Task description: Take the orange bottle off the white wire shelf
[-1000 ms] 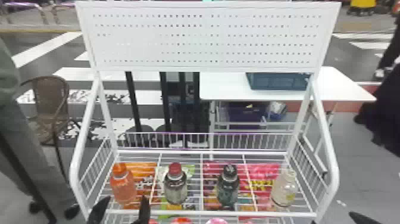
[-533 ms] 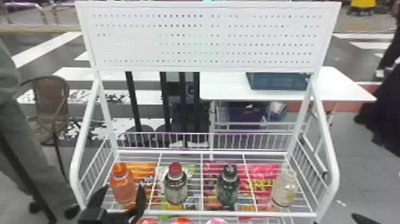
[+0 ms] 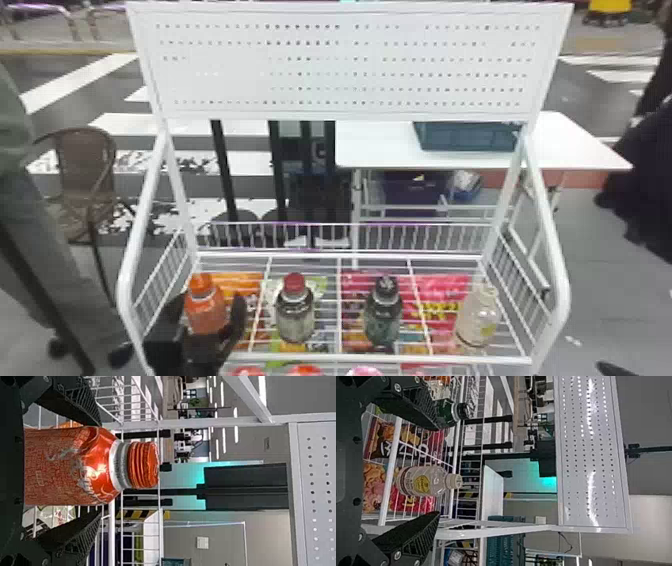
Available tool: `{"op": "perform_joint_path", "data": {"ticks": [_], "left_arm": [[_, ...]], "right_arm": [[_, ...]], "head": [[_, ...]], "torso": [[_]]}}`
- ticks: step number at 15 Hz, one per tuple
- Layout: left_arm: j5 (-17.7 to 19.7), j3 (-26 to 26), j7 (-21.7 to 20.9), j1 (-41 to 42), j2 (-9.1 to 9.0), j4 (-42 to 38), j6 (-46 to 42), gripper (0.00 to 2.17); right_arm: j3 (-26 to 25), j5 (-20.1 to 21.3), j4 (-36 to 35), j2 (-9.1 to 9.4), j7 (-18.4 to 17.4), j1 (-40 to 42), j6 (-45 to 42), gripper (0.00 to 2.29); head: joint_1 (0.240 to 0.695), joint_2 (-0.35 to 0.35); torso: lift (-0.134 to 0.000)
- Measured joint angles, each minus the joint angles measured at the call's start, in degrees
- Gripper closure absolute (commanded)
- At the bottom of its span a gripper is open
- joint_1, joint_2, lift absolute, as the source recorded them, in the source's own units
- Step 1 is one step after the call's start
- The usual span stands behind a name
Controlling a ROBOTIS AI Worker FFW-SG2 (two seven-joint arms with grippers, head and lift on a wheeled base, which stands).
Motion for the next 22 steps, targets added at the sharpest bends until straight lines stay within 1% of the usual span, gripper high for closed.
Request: {"op": "perform_joint_path", "data": {"ticks": [2, 7, 10, 12, 14, 18, 22], "left_arm": [[0.00, 0.14, -0.03, 0.00, 0.08, 0.13, -0.35, 0.59], [0.05, 0.16, -0.24, 1.56, 0.22, -1.57, -0.39, 0.60], [0.15, 0.01, -0.10, 3.80, 0.20, -6.19, 0.40, 0.60], [0.35, 0.09, -0.11, 6.61, 0.32, -12.60, 2.73, 0.60], [0.44, 0.32, -0.30, 10.32, 0.47, -21.00, 6.68, 0.60], [0.26, 2.27, -2.40, 18.96, 0.78, -37.02, 15.51, 0.60], [-0.03, 3.82, -2.58, 27.74, 0.78, -48.49, 20.20, 0.60]], "right_arm": [[-0.01, 0.00, 0.20, 0.02, 0.00, -0.08, 0.02, 0.15], [0.30, 0.09, 0.54, -0.01, -0.02, -0.59, 0.00, 0.15], [0.27, 0.07, 0.39, -0.18, -0.02, -0.60, 0.00, 0.15], [0.25, 0.07, 0.36, -0.27, -0.06, -0.60, 0.00, 0.15], [0.34, 0.07, 0.35, -0.35, -0.04, -0.60, 0.01, 0.15], [0.44, 0.04, 0.35, -0.51, -0.03, -0.69, 0.03, 0.15], [0.64, 0.10, 0.42, -0.46, -0.05, -0.98, 0.04, 0.15]], "head": [[0.499, 0.000], [0.499, 0.000], [0.499, 0.000], [0.499, 0.000], [0.499, 0.000], [0.499, 0.000], [0.499, 0.000]], "torso": [[0.000], [0.000], [0.000], [0.000], [0.000], [0.000], [0.000]]}}
